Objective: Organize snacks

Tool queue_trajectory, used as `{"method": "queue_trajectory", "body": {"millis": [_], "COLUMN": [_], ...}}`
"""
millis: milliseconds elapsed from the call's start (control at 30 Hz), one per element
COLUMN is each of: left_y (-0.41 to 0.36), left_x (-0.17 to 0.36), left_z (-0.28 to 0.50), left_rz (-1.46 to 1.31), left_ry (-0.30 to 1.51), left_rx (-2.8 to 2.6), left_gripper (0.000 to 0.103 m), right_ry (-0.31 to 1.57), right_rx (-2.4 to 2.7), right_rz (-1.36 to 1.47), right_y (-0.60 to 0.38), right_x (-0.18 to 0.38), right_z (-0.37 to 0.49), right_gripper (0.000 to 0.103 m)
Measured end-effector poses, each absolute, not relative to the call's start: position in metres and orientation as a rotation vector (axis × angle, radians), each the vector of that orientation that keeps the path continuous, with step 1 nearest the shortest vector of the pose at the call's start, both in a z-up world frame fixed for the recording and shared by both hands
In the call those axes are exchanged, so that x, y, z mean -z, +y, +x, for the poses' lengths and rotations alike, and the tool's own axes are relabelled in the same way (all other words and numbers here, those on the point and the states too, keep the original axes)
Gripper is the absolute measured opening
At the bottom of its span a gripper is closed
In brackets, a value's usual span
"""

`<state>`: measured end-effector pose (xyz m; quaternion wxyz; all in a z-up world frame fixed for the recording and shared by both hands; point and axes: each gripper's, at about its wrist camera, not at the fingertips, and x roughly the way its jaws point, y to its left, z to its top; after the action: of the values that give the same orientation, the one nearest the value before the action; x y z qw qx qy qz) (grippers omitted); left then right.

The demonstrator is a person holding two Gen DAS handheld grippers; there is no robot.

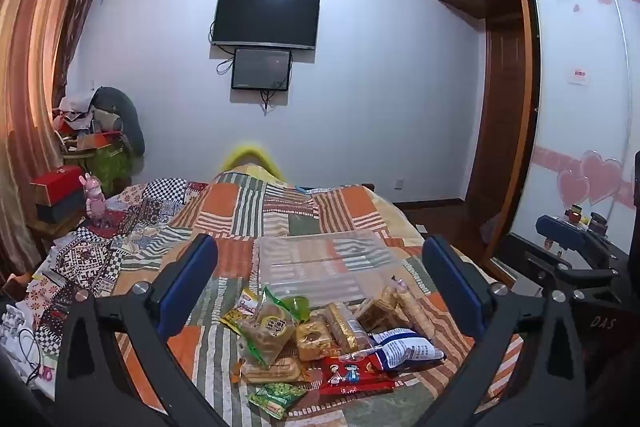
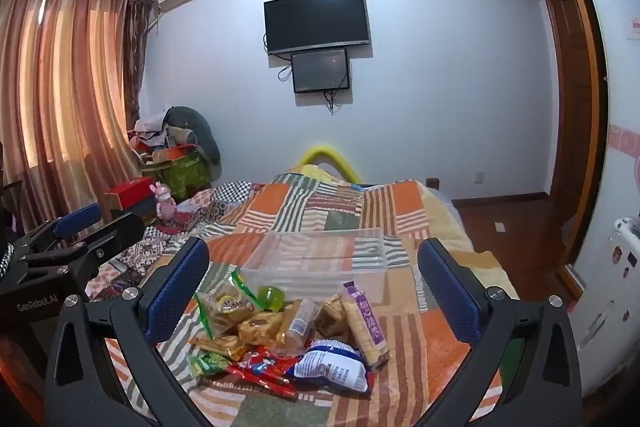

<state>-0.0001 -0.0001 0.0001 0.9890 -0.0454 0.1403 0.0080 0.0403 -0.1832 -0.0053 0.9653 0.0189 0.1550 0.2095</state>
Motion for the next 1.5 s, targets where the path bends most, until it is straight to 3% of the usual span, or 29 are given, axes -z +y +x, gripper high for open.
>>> {"method": "queue_trajectory", "body": {"millis": [1500], "left_y": [-0.007], "left_x": [0.006], "left_z": [0.003], "left_rz": [-0.063], "left_ry": [0.267], "left_rx": [-0.014], "left_gripper": [0.103], "right_ry": [0.304], "right_rx": [-0.435], "right_rz": [0.045], "right_y": [-0.185], "right_x": [0.001], "right_z": [0.037], "right_gripper": [0.103]}}
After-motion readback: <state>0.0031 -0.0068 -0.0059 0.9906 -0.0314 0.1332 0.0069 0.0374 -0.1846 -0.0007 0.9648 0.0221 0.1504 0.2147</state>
